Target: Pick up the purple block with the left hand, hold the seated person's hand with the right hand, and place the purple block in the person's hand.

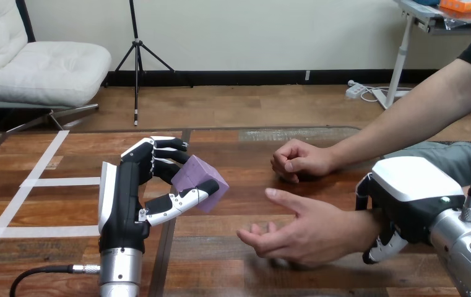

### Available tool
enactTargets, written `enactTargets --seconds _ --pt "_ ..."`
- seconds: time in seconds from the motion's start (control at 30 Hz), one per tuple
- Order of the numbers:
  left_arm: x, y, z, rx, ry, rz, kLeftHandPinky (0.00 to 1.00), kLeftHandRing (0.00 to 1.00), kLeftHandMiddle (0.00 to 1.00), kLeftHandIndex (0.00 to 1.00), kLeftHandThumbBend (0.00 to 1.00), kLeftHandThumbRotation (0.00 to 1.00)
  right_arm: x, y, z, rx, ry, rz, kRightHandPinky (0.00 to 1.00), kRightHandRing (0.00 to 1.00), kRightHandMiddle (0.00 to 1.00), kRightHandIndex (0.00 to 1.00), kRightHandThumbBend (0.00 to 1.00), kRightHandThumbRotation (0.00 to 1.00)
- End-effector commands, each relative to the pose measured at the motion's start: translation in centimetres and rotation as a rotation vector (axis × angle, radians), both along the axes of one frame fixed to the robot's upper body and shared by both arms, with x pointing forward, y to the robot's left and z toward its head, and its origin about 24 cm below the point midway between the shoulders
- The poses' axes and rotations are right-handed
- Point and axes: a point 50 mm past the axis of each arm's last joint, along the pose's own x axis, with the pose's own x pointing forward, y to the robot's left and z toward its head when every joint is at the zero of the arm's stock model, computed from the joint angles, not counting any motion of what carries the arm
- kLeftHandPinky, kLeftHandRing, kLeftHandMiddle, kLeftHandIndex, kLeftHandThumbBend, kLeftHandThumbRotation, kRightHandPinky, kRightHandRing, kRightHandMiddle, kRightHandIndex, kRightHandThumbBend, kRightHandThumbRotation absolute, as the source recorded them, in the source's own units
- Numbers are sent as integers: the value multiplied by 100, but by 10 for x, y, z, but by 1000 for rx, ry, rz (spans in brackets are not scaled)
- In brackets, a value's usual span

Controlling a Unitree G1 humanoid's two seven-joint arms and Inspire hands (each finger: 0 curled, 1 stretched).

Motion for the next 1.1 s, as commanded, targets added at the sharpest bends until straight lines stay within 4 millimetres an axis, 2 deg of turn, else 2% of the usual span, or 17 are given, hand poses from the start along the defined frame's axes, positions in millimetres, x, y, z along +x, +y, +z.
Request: enactTargets --seconds 0.0,1.07 --pt "9 -3 24 -25 -122 -24 39 44 51 56 74 4 6 4 22 41 -111 9 32 40 48 51 80 0" --pt "-3 -17 32 -74 -158 -152 42 45 51 56 74 5 11 21 34 45 -190 133 36 43 50 52 82 0"
